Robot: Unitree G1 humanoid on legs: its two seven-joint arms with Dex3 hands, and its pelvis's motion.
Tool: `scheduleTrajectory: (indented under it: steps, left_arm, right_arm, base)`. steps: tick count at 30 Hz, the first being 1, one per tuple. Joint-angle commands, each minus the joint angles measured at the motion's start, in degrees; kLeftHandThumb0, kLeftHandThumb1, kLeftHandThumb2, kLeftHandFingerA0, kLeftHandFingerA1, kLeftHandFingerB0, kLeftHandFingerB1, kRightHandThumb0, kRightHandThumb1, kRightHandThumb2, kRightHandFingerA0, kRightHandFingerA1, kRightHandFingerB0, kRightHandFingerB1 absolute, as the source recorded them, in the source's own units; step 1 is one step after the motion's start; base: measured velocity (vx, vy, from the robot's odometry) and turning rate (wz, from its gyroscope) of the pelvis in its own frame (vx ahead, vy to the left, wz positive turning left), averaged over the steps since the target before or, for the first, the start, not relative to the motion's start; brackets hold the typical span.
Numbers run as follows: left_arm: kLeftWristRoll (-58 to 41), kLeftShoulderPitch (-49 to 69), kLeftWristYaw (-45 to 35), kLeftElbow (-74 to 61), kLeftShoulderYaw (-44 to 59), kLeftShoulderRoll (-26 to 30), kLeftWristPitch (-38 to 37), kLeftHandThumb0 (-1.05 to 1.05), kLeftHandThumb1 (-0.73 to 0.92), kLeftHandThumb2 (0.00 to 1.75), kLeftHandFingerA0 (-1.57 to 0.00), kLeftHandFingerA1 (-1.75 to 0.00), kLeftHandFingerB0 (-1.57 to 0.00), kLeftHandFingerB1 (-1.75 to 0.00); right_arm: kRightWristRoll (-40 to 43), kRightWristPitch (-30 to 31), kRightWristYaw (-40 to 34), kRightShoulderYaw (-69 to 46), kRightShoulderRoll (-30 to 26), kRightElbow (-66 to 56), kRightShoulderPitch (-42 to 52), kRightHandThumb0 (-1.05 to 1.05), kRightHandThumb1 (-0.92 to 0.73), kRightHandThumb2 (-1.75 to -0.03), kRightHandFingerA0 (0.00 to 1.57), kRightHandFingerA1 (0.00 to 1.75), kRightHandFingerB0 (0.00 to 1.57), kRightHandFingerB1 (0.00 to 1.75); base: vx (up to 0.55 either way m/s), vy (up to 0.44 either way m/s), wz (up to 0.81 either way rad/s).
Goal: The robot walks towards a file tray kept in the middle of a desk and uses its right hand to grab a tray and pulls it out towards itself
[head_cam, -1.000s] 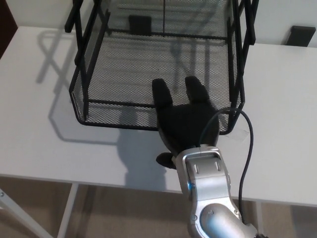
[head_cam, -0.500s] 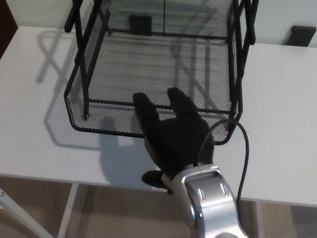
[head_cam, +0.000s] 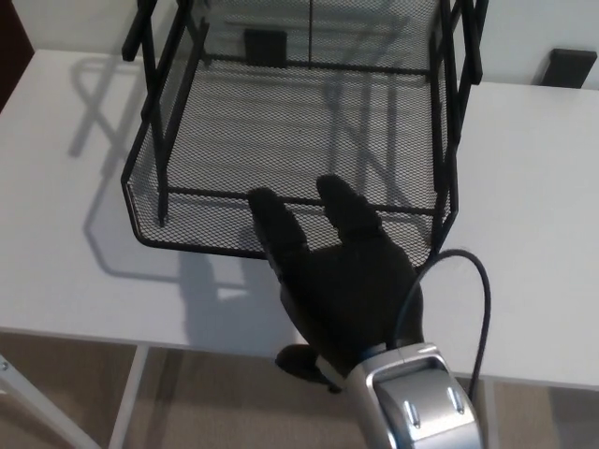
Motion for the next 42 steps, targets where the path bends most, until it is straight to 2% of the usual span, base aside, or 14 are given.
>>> scheduleTrajectory:
  steps: [1,5,6,7,16,17,18,19,36,37,38,40,41,42]
  left_arm:
    - [0.19,-0.7,-0.53,1.0,0.4,0.82,0.26,-0.59,0.34,0.52,-0.9,-0.57,-0.43,-0.5]
    - [0.18,-0.8,-0.29,1.18,0.45,0.64,0.34,-0.58,0.33,0.52,-0.91,-0.57,-0.44,-0.51]
    - [0.65,-0.6,-0.2,0.76,0.06,0.82,0.36,-0.58,0.25,0.72,-0.82,-0.66,-0.4,-0.58]
    - [0.48,-0.46,-0.32,0.57,0.17,0.78,0.54,-0.56,0.32,0.51,-0.88,-0.62,-0.44,-0.53]
    - [-2.33,-0.4,-3.37,1.33,2.99,0.36,-0.66,-0.6,0.32,0.51,-0.87,-0.67,-0.45,-0.62]
    - [-2.26,-0.6,-3.43,1.24,3.06,0.43,-0.48,-0.62,0.22,0.68,-0.87,-0.71,-0.44,-0.65]
    - [-2.35,-0.72,-3.58,1.1,3.24,0.45,-0.17,-0.62,0.22,0.68,-0.87,-0.71,-0.44,-0.65]
    - [-2.49,-0.83,-3.97,1.27,3.41,0.51,-0.24,-0.6,0.31,0.51,-0.89,-0.68,-0.45,-0.62]
    - [-1.06,-0.36,-3.48,0.64,2.75,1.22,-0.85,-0.63,0.33,0.51,-0.83,-0.65,-0.44,-0.59]
    - [-1.19,-0.35,-3.56,0.18,2.83,1.16,0.14,-0.62,0.33,0.52,-0.84,-0.65,-0.44,-0.58]
    - [-1.48,-0.5,-3.44,0.63,3.11,1.0,-0.01,-0.63,0.22,0.71,-0.81,-0.71,-0.44,-0.65]
    - [-1.43,-0.5,-3.44,0.73,3.06,0.98,-0.09,-0.62,0.23,0.71,-0.82,-0.71,-0.43,-0.64]
    - [-1.43,-0.69,-3.38,0.87,3.11,1.03,-0.11,-0.62,0.31,0.51,-0.86,-0.67,-0.44,-0.61]
    - [-1.16,-1.18,-3.02,1.33,2.98,1.03,-0.47,-0.63,0.31,0.51,-0.87,-0.67,-0.45,-0.62]
  right_arm:
    - [1.76,0.2,-3.29,0.38,1.06,2.41,7.16,-0.74,-0.44,-0.76,0.0,0.03,0.0,0.0]
    - [2.14,-0.39,-3.58,-0.94,0.88,3.64,7.52,-0.76,-0.45,-0.77,0.0,0.03,0.0,0.0]
    - [2.33,-0.46,-3.97,-1.03,0.69,4.06,7.94,-0.76,-0.46,-0.77,0.0,0.03,0.0,0.0]
    - [2.27,-0.62,-4.16,-1.06,0.72,4.21,8.16,-0.77,-0.46,-0.78,0.0,0.03,0.0,0.0]
    - [1.76,-1.5,-7.03,0.05,0.72,4.8,9.92,-0.79,-0.47,-0.79,0.0,0.02,0.0,0.0]
    - [2.19,-1.67,-7.56,0.41,0.83,4.34,10.4,-0.76,-0.45,-0.78,0.0,0.03,0.0,0.0]
    - [2.68,-1.88,-8.16,0.94,0.88,3.74,11.08,-0.76,-0.45,-0.78,0.0,0.03,0.0,0.0]
    - [2.27,-1.91,-8.82,1.9,0.83,3.1,11.95,-0.75,-0.44,-0.77,0.0,0.04,0.0,0.0]
    - [-1.66,-2.03,-12.62,13.18,-3.92,-5.59,23.86,-0.77,-0.46,-0.79,0.0,0.03,0.0,0.0]
    - [-1.46,-1.83,-12.48,13.1,-4.0,-5.55,24.29,-0.77,-0.46,-0.79,0.0,0.03,0.0,0.0]
    - [-0.42,-1.86,-13.59,12.62,-4.5,-4.59,24.78,-0.77,-0.46,-0.79,0.0,0.04,0.0,0.0]
    - [0.64,-1.99,-14.6,12.09,-5.07,-3.7,25.22,-0.77,-0.46,-0.79,0.0,0.04,0.0,0.0]
    - [0.91,-1.97,-14.39,11.86,-5.19,-3.27,25.27,-0.77,-0.46,-0.79,0.0,0.04,0.0,0.0]
    - [1.07,-1.97,-13.54,11.49,-5.37,-2.95,25.18,-0.77,-0.46,-0.79,0.0,0.05,0.0,0.0]
  base:
    - [0.0,0.0,0.0]
    - [0.0,0.0,0.0]
    - [0.0,0.0,0.0]
    - [0.0,0.0,0.0]
    - [0.0,0.0,0.0]
    - [0.0,0.0,0.0]
    - [0.0,0.0,0.0]
    - [0.0,0.0,0.0]
    - [0.0,0.0,0.0]
    - [0.0,0.0,0.0]
    - [0.0,0.0,0.0]
    - [0.0,0.0,0.0]
    - [0.0,0.0,0.0]
    - [0.0,0.0,0.0]
